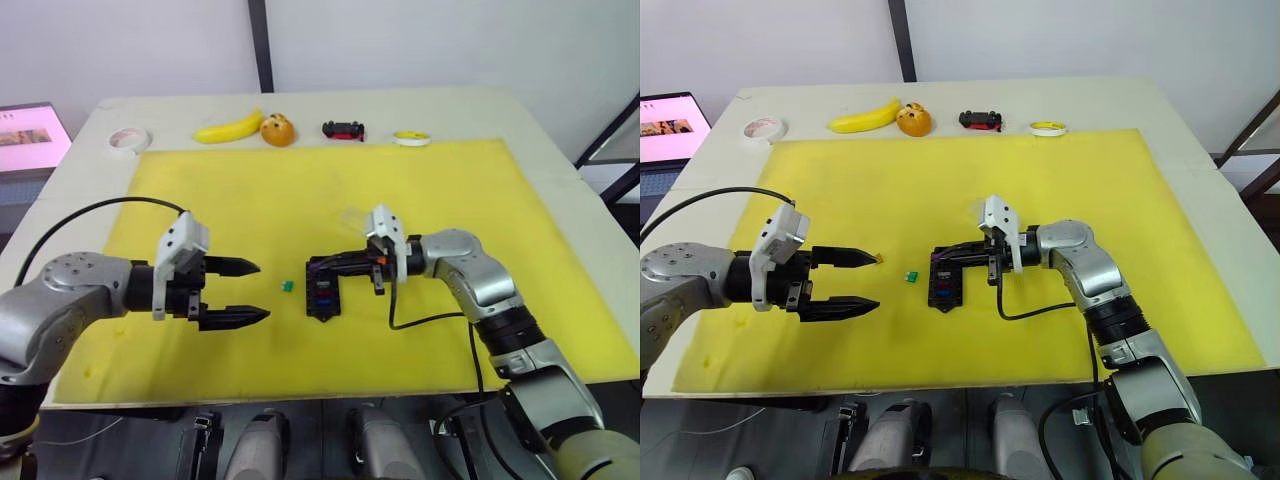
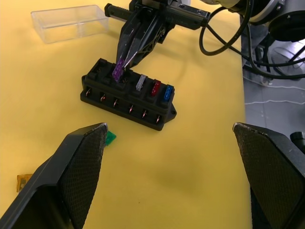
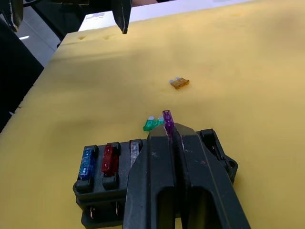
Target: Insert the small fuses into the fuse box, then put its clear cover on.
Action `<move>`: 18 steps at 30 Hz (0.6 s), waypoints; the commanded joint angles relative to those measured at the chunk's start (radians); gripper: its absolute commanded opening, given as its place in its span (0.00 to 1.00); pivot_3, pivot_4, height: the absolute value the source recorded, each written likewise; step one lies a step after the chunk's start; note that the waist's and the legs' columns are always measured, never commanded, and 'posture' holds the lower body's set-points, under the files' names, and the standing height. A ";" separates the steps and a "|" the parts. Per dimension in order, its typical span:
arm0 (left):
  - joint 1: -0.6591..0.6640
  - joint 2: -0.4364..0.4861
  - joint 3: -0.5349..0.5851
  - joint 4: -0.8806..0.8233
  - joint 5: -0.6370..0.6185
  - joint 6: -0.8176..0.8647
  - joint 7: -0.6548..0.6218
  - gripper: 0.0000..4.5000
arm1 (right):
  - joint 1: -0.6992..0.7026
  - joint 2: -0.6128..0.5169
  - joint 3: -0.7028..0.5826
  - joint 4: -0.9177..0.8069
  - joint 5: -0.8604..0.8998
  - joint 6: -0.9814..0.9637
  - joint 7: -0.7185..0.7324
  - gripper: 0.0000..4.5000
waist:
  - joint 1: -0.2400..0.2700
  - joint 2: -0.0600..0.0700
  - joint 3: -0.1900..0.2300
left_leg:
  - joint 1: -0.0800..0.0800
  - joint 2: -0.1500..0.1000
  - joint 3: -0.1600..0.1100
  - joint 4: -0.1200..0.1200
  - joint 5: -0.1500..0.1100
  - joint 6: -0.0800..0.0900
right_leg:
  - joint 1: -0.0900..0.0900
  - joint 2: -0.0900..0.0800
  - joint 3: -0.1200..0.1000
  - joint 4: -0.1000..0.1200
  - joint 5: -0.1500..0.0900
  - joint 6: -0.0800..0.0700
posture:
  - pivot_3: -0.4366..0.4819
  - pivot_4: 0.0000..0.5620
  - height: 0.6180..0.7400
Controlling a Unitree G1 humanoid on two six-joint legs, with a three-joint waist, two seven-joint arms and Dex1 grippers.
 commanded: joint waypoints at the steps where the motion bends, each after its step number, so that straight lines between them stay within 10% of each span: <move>1: -0.009 0.007 0.031 -0.009 -0.002 -0.013 -0.005 0.98 | -0.001 0.000 -0.019 -0.021 0.003 -0.004 0.018 0.00 | 0.000 0.000 0.000 | 0.000 0.000 0.000 0.000 0.000 0.000 | 0.000 0.000 0.000 0.000 0.000 0.000 | 0.48 0.27 1.00; 18: -0.024 0.003 0.021 -0.003 0.000 -0.012 -0.004 0.98 | 0.010 -0.002 -0.028 -0.023 -0.011 -0.009 0.019 0.00 | 0.000 0.000 0.000 | 0.000 0.000 0.000 0.000 0.000 0.000 | 0.000 0.000 0.000 0.001 0.000 0.000 | 0.48 0.27 1.00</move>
